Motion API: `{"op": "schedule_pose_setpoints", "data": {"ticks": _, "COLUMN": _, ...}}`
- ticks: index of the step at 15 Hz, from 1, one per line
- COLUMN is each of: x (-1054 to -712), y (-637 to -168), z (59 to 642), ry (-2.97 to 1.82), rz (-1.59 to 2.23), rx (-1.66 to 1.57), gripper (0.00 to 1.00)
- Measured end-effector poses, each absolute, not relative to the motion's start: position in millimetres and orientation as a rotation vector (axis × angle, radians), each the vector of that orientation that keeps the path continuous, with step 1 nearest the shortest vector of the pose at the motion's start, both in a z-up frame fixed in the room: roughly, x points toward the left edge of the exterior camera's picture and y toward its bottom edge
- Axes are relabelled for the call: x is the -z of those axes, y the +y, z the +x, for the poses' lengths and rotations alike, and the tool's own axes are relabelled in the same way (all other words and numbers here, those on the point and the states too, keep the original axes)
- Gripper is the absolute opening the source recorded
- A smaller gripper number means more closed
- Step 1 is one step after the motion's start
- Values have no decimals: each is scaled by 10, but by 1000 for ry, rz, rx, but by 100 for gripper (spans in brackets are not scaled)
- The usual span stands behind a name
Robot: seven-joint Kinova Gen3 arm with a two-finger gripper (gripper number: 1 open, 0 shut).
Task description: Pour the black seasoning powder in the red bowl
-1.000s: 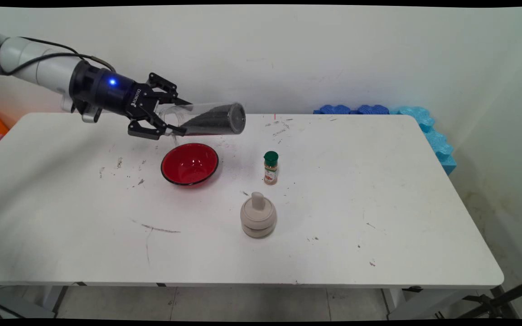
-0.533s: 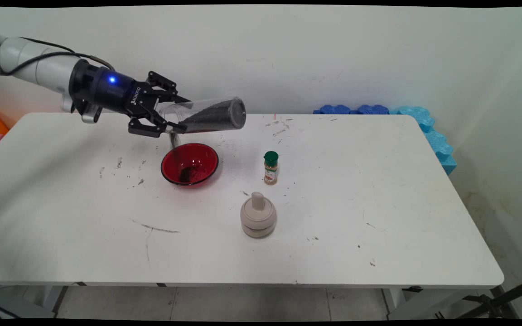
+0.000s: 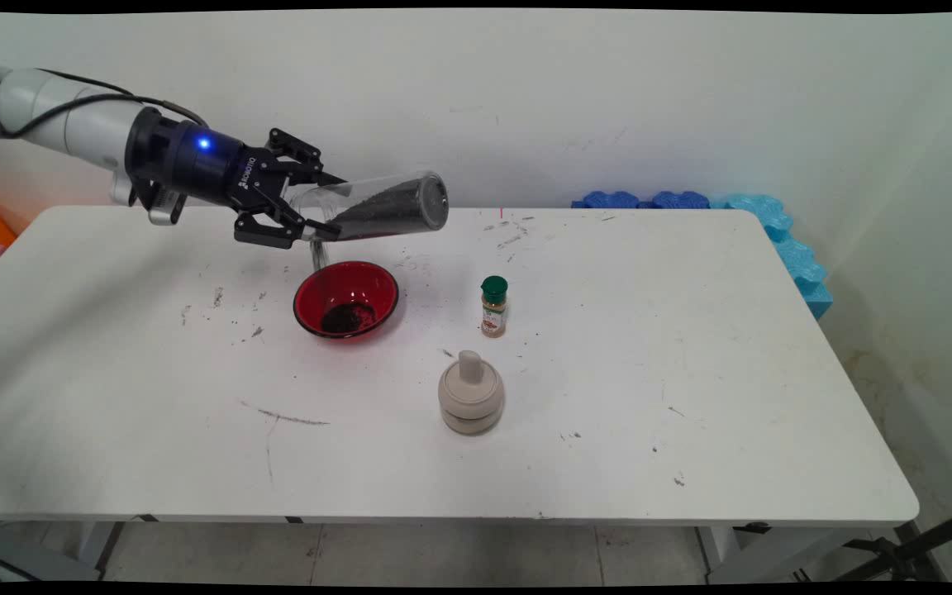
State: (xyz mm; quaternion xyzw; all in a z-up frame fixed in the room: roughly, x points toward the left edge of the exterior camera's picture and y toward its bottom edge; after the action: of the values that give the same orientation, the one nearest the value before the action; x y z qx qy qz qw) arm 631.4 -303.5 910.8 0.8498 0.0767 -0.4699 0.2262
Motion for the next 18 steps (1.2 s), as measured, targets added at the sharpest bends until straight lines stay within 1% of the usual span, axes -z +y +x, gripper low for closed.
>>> {"op": "schedule_pose_setpoints", "data": {"ticks": 18, "x": -9110, "y": -3063, "z": 6305, "ry": 229, "rz": 2312, "rx": 1326, "gripper": 0}}
